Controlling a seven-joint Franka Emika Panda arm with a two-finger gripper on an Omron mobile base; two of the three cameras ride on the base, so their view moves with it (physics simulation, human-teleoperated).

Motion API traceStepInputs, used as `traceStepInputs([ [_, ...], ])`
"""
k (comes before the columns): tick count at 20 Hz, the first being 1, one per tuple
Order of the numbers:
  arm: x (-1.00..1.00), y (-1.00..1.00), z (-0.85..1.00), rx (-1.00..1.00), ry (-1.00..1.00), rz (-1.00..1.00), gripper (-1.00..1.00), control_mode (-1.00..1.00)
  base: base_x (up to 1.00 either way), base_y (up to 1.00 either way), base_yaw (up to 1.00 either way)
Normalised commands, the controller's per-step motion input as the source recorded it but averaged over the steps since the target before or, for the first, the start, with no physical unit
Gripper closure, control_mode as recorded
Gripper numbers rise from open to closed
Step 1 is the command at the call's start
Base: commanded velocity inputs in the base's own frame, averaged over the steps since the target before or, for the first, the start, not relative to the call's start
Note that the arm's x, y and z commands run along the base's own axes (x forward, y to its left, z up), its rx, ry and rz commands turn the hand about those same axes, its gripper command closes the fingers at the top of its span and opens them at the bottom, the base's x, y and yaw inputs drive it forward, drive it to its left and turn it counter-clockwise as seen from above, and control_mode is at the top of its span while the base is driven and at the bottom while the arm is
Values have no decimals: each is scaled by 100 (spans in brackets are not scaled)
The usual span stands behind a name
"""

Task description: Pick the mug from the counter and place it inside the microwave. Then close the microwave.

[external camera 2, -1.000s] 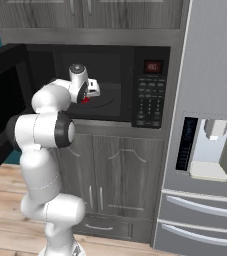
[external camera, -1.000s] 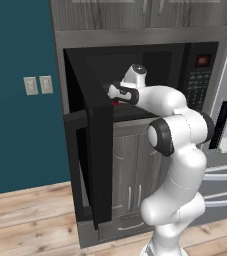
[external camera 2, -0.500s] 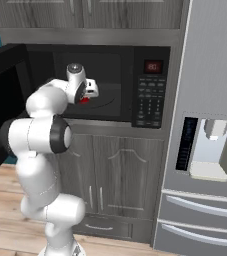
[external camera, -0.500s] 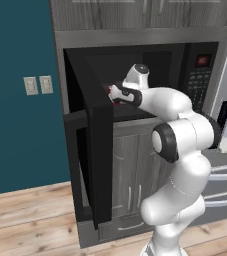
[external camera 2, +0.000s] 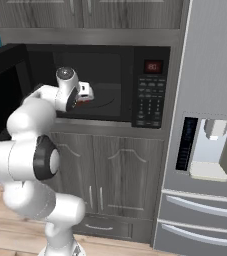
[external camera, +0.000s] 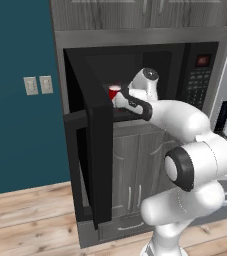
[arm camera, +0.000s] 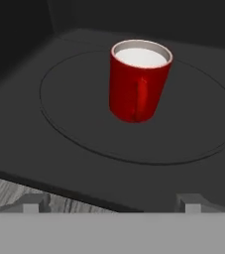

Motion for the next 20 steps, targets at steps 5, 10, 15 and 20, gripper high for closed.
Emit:
traceStepInputs([
  [5,-63,-2,21,0,-8,0,-100,-100,0,0,0],
  [10,-42,-3,23,0,-2,0,-100,-100,0,0,0],
  [15,-25,-11,34,0,0,-1,-100,-100,0,0,0],
  [20,-43,-21,37,0,-1,-4,-100,-100,0,0,0],
])
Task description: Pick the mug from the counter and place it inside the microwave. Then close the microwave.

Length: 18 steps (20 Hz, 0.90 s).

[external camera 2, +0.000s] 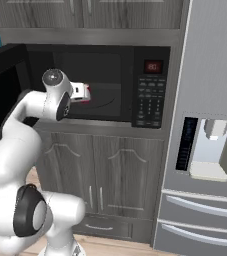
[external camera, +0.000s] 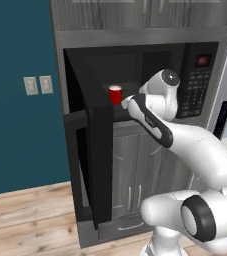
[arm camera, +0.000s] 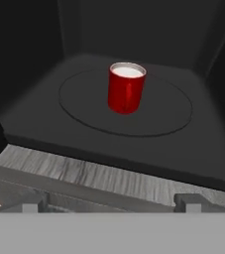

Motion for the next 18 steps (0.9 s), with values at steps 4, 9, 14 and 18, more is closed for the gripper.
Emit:
traceStepInputs([
  [4,-54,-17,27,0,-5,-4,-100,-100,0,0,0],
  [9,-56,-7,10,0,-18,-5,-100,-100,0,0,0],
  [14,-58,-1,4,0,-24,-5,-100,-100,0,0,0],
  [18,-69,-12,13,0,-10,-7,-100,-100,0,0,0],
])
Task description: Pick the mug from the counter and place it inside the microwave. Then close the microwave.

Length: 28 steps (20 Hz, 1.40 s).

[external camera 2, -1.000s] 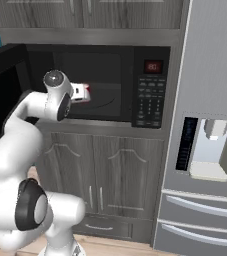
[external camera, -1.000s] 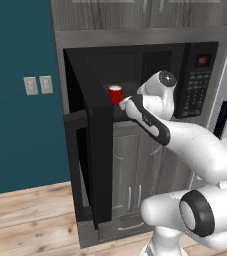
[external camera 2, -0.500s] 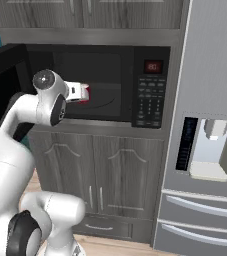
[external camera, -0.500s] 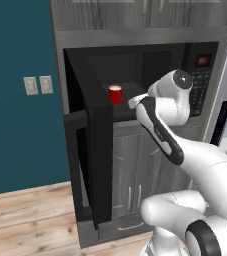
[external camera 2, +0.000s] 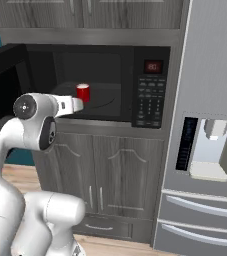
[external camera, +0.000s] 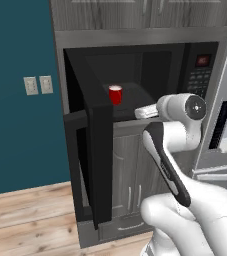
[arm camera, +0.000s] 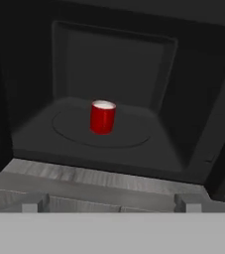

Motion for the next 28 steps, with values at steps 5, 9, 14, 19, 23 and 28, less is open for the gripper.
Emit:
traceStepInputs([
  [5,-91,-28,40,0,0,-3,-100,-100,0,0,0],
  [9,-83,-29,58,0,0,0,-100,-100,0,0,0],
  [14,-73,-19,61,0,0,0,-100,-100,0,0,0],
  [19,-49,-4,55,0,7,-3,-100,-100,0,0,0],
  [23,-30,0,20,-3,22,-6,-100,-100,0,0,0],
  [28,-30,-4,-5,-1,13,-8,-100,-100,0,0,0],
])
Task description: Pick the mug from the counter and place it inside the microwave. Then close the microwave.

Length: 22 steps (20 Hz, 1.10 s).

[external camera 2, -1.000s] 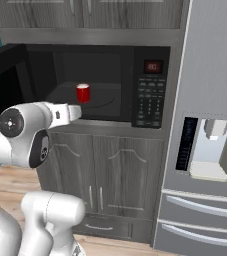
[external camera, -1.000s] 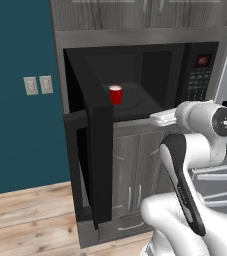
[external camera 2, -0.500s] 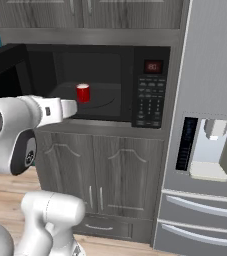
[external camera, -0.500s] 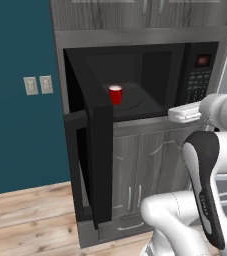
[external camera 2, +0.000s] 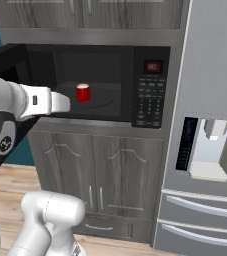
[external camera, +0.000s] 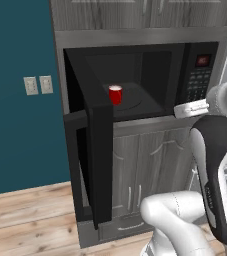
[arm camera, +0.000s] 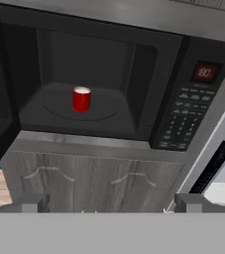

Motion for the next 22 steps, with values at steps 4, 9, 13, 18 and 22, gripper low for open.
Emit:
traceStepInputs([
  [4,-47,-5,-16,0,-12,-6,-100,-100,0,0,0],
  [9,-35,-4,-3,0,-16,-6,-100,-100,0,0,0],
  [13,-26,0,0,0,-16,-8,-100,-100,0,0,0],
  [18,-47,0,5,0,-15,-3,-100,-100,0,0,0],
  [22,-83,0,14,0,-15,0,-100,-100,0,0,0],
])
